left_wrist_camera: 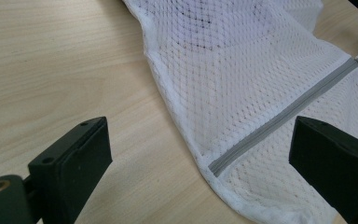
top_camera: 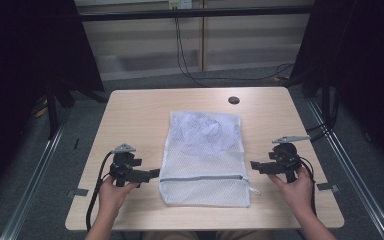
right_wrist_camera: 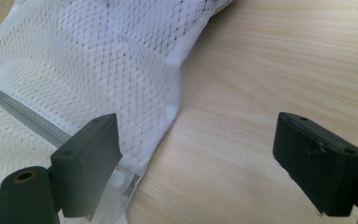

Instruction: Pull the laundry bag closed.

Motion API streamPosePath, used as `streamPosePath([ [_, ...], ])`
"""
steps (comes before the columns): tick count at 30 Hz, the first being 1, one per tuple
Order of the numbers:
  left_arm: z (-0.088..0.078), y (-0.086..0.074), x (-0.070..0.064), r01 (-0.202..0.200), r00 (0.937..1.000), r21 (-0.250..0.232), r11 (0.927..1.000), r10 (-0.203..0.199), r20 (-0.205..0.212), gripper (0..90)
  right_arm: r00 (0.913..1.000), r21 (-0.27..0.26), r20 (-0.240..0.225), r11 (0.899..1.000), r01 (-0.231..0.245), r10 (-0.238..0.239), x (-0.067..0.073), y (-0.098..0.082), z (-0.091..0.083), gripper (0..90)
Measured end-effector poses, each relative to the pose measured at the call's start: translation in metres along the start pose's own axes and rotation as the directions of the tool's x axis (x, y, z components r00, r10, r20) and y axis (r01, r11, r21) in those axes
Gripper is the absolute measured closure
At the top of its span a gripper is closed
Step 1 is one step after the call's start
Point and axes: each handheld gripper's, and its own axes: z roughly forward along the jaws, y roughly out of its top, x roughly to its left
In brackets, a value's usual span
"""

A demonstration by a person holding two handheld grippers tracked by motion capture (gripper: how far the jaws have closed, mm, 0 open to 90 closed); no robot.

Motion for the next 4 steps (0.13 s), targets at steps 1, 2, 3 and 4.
streamPosePath([
  [1, -0.0002, -0.0001, 0.0003, 0.001, 1.0, 0.0, 1.0, -0.001, -0.002, 5.4, 1.0, -0.002, -0.006, 1.0, 0.002, -0.002, -0.0003, -0.0001, 0.0004, 14.1],
  [2, -0.0002, -0.0002, 0.0007, 0.006, 1.0, -0.003, 1.0, -0.006, -0.004, 5.3, 1.0, 0.001, -0.008, 1.0, -0.002, 0.002, -0.0001, -0.0005, 0.0003, 13.9],
  [3, -0.0005, -0.0004, 0.0016, 0.008, 1.0, 0.0, 1.0, -0.008, -0.002, 5.2, 1.0, -0.004, -0.008, 1.0, 0.0, 0.0, -0.0004, -0.001, 0.0006, 13.6],
  [4, -0.0006, -0.0005, 0.0024, 0.008, 1.0, 0.003, 1.0, -0.008, -0.001, 5.0, 1.0, -0.004, -0.009, 1.0, 0.001, -0.001, -0.0007, -0.0015, 0.001, 12.9],
])
